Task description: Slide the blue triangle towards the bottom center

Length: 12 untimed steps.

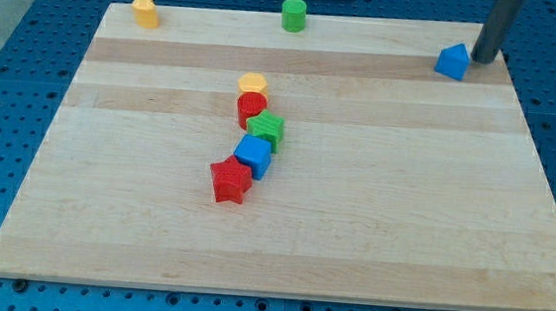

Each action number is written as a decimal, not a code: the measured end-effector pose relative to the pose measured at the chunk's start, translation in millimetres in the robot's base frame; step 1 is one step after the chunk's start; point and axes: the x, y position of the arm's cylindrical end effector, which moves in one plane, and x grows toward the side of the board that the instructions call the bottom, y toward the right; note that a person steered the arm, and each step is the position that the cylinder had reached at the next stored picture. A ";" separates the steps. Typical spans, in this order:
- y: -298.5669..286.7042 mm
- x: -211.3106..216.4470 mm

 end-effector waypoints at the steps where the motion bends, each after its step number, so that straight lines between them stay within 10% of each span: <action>1: -29.3 3.9; 3: -89.6 130.7; 5: -77.2 63.6; 8: -138.7 189.7; 10: -84.2 133.1; 12: -162.2 115.6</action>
